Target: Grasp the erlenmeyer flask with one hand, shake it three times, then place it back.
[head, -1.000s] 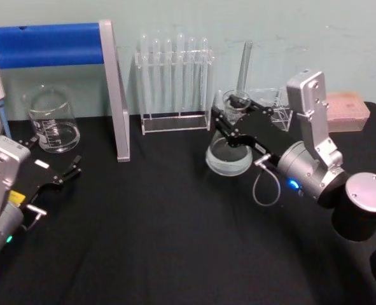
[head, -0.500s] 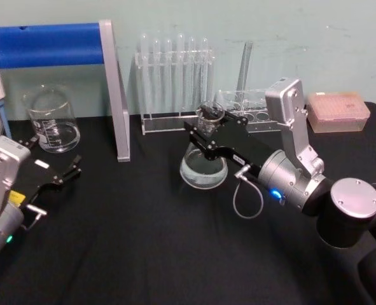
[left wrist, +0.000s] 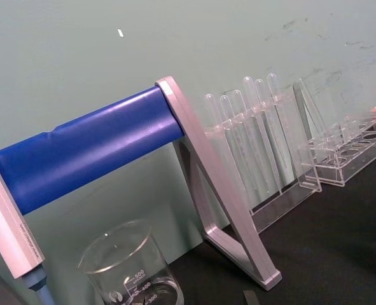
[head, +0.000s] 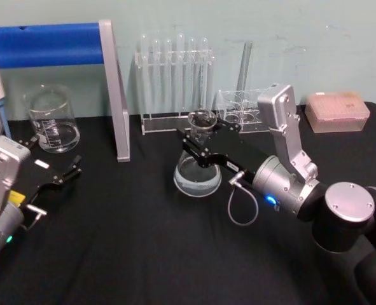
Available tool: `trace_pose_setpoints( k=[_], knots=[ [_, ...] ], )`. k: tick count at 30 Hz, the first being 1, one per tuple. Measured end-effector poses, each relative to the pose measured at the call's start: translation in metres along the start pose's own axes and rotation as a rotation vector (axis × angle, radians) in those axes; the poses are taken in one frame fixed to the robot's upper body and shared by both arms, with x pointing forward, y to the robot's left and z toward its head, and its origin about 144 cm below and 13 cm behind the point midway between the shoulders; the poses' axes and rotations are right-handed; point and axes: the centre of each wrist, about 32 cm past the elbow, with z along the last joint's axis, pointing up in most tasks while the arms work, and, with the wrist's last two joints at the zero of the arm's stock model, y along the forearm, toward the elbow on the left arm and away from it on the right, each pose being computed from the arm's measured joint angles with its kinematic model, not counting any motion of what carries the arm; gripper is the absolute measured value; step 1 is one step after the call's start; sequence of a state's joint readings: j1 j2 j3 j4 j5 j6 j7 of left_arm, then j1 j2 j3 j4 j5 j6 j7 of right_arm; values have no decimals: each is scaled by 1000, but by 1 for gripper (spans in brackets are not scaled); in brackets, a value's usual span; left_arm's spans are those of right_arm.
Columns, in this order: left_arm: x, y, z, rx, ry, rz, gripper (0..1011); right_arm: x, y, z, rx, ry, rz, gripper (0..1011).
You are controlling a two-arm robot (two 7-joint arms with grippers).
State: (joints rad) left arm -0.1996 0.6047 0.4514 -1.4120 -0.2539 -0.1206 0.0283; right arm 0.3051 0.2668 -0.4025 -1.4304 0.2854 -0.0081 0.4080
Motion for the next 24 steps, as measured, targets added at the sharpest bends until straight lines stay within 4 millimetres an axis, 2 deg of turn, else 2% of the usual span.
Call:
trace_pose_setpoints(
  k=[24],
  knots=[
    [0, 0, 0, 0, 0, 0, 1001, -9, 3, -23, -79, 26, 22, 451]
  ],
)
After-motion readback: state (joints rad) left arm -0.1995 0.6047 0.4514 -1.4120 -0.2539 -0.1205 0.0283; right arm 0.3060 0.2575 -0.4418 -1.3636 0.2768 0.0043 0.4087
